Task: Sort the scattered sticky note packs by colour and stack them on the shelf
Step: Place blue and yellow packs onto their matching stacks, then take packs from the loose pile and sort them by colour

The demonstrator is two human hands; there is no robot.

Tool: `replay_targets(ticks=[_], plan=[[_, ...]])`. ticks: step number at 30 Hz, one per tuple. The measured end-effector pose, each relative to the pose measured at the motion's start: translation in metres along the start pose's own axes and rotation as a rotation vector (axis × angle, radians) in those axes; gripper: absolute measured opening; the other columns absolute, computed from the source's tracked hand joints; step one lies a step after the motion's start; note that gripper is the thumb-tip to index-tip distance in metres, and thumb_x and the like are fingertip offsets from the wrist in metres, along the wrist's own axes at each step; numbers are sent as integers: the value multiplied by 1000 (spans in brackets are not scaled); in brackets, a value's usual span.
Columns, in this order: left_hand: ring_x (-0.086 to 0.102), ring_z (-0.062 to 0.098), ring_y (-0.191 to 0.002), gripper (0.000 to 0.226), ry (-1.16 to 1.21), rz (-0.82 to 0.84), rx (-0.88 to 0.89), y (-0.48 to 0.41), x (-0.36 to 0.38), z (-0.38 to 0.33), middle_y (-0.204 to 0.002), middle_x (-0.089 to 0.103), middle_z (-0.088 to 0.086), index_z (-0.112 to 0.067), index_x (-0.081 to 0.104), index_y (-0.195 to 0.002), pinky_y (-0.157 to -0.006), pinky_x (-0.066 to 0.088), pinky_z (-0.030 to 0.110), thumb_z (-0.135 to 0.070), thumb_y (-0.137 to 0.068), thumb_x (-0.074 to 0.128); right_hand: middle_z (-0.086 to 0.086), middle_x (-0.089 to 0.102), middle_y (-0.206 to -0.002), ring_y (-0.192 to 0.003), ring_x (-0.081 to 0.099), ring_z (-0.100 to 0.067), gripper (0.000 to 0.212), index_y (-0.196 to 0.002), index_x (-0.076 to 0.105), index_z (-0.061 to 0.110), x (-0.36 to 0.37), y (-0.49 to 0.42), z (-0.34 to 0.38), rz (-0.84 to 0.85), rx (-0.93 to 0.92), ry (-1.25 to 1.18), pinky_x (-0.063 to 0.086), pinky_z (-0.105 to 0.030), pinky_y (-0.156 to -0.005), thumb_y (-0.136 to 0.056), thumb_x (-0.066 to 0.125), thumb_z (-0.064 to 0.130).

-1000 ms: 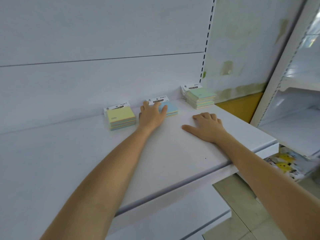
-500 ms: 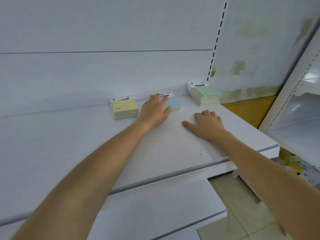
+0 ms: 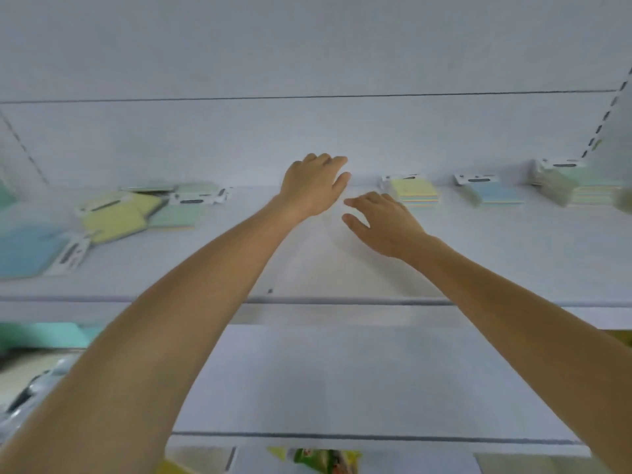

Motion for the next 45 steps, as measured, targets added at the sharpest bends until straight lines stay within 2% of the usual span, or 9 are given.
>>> replay_targets(ticks=[8, 14, 18, 22, 27, 35, 39, 42, 45], plan=[[45, 32, -124, 40, -30, 8, -257, 107, -43, 190, -134, 52, 12, -16, 43, -134, -99, 39, 42, -30, -98, 32, -8, 41, -143, -134, 34, -27, 45, -138, 38, 24, 64, -41, 161, 111, -56, -178, 28, -38, -110, -96, 34, 39], [43, 35, -124, 42, -104, 79, -549, 158, -44, 287, -132, 47, 19, -14, 46, -131, -98, 38, 44, -33, -96, 35, -9, 39, -145, -135, 32, -29, 44, -137, 40, 21, 93, -83, 221, 167, -70, -188, 25, -37, -112, -96, 37, 35], [36, 35, -127, 49, -130, 218, -721, 181, -37, 322, -138, 41, 18, -20, 46, -130, -104, 29, 45, -48, -91, 35, -6, 24, -154, -140, 21, -30, 49, -143, 26, 23, 108, -104, 243, 186, -78, -134, 22, -44, -114, -97, 31, 38], [36, 35, -128, 52, -116, 206, -684, 180, -31, 326, -138, 42, 19, -20, 46, -129, -105, 28, 47, -53, -89, 37, -5, 32, -147, -135, 25, -35, 44, -136, 38, 21, 115, -106, 242, 235, -32, -126, 23, -43, -110, -97, 25, 38], [35, 36, -130, 50, -98, 220, -710, 170, -27, 328, -138, 44, 19, -24, 45, -130, -106, 27, 47, -51, -89, 39, -13, 53, -123, -115, 46, -32, 31, -106, 54, 12, 105, -105, 233, 91, 66, -196, 35, -38, -92, -93, 36, 34], [48, 33, -121, 48, 276, 33, -710, 161, -31, 321, -134, 42, 14, -27, 45, -130, -97, 38, 38, -30, -85, 59, -12, 56, -125, -122, 46, -30, 52, -125, 45, 18, 106, -100, 221, 17, 206, -256, 30, -36, -103, -82, 55, 47], [49, 26, -111, 49, 438, -69, -615, 155, -37, 320, -121, 47, 14, -19, 51, -124, -78, 32, 25, -16, -78, 67, -8, 40, -135, -111, 54, -29, 48, -127, 46, 21, 98, -97, 218, -84, 226, -430, 40, -31, -92, -83, 60, 33], [49, 27, -112, 50, 479, -100, -583, 154, -44, 318, -127, 47, 17, -16, 52, -123, -84, 37, 26, -12, -76, 68, -9, 35, -137, -109, 53, -27, 37, -124, 51, 16, 92, -95, 212, -150, 266, -557, 39, -25, -84, -87, 55, 15], [52, 28, -108, 47, 476, -145, -521, 150, -50, 310, -121, 47, 15, -14, 55, -121, -86, 39, 27, -12, -76, 69, -14, 49, -130, -95, 54, -26, 37, -119, 59, 12, 91, -98, 199, -64, 410, -757, 47, -23, -70, -87, 42, 1]])
Point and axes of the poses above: each hand's wrist, its own y-axis away from the middle knuckle, its own x-axis out of the palm, z = x × y, the point moved 4 cm from there along -y, towards the middle knuckle
